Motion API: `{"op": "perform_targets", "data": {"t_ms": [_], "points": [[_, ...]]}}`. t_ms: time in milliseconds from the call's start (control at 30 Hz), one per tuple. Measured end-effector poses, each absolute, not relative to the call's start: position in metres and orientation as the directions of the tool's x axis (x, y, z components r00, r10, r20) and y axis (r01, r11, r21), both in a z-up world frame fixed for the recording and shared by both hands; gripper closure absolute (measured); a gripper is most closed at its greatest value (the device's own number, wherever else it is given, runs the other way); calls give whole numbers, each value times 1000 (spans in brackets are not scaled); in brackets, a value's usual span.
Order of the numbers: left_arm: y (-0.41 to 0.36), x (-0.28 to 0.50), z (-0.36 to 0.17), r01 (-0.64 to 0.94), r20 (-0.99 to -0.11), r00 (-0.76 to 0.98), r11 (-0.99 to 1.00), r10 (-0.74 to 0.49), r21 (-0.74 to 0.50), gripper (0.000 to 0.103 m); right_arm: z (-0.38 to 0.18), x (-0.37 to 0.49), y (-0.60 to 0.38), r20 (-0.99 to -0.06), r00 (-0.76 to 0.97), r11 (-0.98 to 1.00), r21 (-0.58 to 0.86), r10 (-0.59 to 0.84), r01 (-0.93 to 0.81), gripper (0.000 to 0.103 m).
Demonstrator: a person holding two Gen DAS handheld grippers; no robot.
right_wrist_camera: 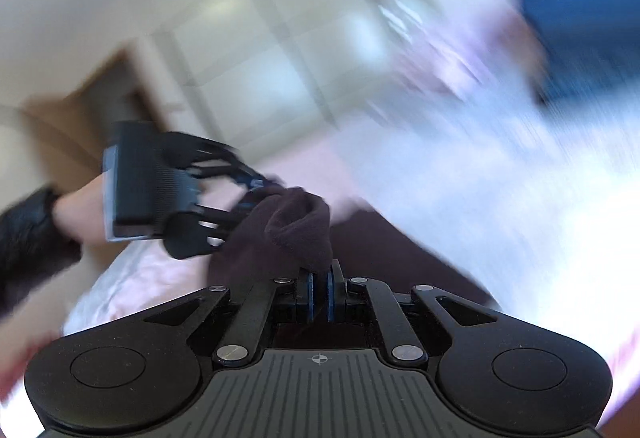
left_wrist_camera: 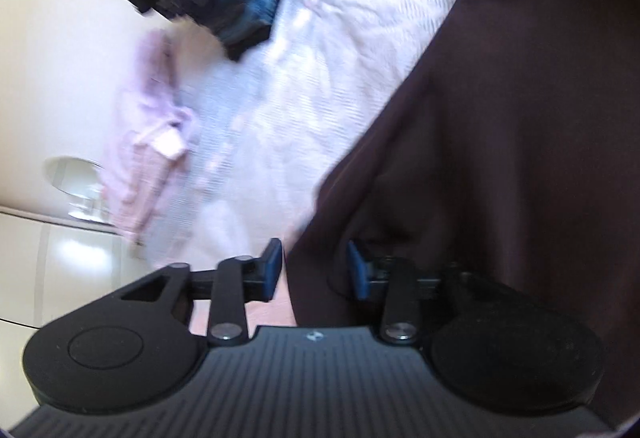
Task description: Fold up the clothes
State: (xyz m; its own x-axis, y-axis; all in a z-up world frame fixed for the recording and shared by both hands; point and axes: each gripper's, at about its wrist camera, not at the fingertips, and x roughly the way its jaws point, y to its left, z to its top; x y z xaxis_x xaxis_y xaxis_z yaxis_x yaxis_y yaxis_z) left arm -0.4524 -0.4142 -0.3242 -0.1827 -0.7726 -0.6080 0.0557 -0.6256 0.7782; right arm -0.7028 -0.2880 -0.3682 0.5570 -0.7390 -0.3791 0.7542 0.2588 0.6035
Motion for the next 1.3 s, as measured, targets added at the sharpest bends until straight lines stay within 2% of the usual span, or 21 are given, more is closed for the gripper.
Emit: {"op": "perform_targets", "data": {"t_ms": [67, 200, 267, 367, 467, 600, 667, 767, 933, 1000, 1033, 1067, 1167, 1300], "points": [[-423, -447, -324, 127, -618, -193, -644, -762, 754, 68, -389, -726, -291, -417, 547, 179, 653, -726, 736, 98], [-426, -407, -302, 315, -620, -183, -643, -763, 698, 61, -386, -728, -284, -403, 544, 203, 635, -736, 745, 95], [-432, -382, -290, 423, -640, -176, -645, -748, 636, 61, -384, -727, -286, -394, 550, 194, 655, -737, 730, 82], [-444, -358, -277, 553, -673, -212, -655, -708, 515, 61, -380, -722, -290, -363, 558, 200, 677, -746, 708, 70], [-444, -352, -270, 599, -672, -279, -672, -685, 436, 61, -377, -716, -289, -352, 550, 195, 682, -757, 705, 70], [-467, -361, -269, 685, -633, -292, -618, -717, 385, 63, -377, -713, -287, -349, 538, 167, 702, -767, 693, 71], [-481, -360, -267, 736, -609, -254, -559, -751, 382, 67, -377, -712, -288, -357, 538, 169, 693, -764, 700, 71], [-498, -353, -262, 800, -580, -199, -473, -790, 369, 67, -375, -710, -291, -370, 534, 175, 674, -760, 717, 71], [-460, -323, -258, 760, -579, -270, -540, -769, 363, 65, -371, -710, -296, -372, 533, 187, 661, -760, 727, 71], [-437, -318, -263, 715, -598, -303, -592, -742, 372, 63, -373, -709, -298, -372, 531, 178, 667, -761, 723, 71], [-425, -316, -266, 692, -609, -314, -615, -728, 378, 62, -374, -709, -299, -372, 530, 174, 670, -762, 721, 81], [-416, -316, -270, 674, -617, -313, -626, -723, 392, 62, -376, -709, -302, -379, 530, 162, 678, -759, 717, 100], [-404, -320, -283, 658, -634, -291, -631, -716, 411, 62, -372, -710, -309, -379, 539, 156, 693, -753, 704, 100], [-402, -327, -300, 662, -659, -267, -631, -703, 405, 62, -338, -724, -299, -279, 504, 232, 641, -817, 731, 101]]}}
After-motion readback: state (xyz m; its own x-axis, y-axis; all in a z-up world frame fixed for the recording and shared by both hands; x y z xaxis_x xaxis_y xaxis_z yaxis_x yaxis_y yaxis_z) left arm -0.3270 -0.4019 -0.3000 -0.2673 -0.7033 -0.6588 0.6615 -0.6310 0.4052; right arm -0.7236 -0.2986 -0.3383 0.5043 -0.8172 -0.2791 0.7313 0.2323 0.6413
